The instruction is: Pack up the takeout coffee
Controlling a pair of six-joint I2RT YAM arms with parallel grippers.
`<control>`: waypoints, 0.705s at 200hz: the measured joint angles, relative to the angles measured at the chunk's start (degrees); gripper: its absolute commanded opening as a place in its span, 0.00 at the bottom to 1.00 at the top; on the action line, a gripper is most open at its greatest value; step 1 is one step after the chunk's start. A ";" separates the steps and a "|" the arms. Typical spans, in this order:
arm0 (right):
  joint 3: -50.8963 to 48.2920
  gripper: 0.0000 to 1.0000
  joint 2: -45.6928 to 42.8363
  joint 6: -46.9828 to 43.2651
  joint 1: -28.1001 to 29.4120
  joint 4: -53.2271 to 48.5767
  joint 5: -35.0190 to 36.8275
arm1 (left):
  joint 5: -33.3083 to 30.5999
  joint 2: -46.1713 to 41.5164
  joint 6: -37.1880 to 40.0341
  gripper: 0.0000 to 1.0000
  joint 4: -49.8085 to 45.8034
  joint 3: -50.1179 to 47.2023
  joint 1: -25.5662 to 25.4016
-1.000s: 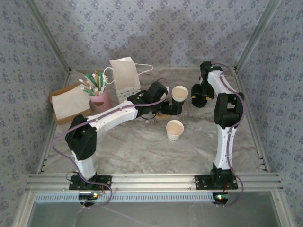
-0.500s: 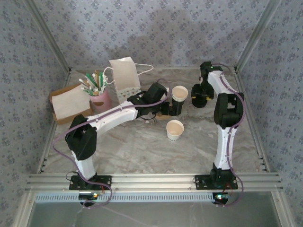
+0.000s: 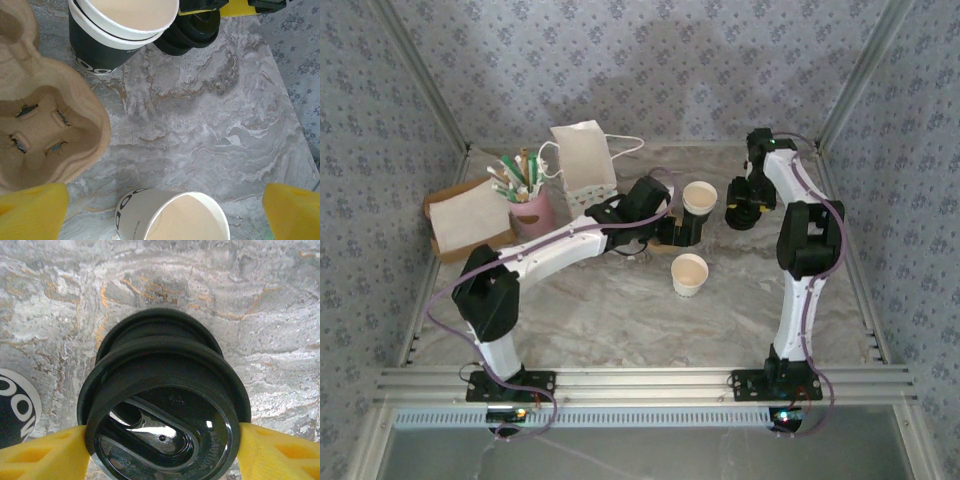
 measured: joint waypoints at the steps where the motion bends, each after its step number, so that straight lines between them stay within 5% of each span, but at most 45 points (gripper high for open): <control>1: -0.07 0.75 -0.02 0.00 0.00 -0.02 -0.02 | 0.00 0.00 0.00 0.99 0.00 -0.02 0.00; 64: -4.70 0.75 -4.15 0.09 0.20 0.09 0.63 | -0.76 -3.93 -0.42 0.99 0.07 -4.02 0.00; 141: -14.93 0.75 -26.93 1.31 2.95 -0.37 2.58 | -5.75 -18.32 -1.70 1.00 0.11 -11.23 -1.44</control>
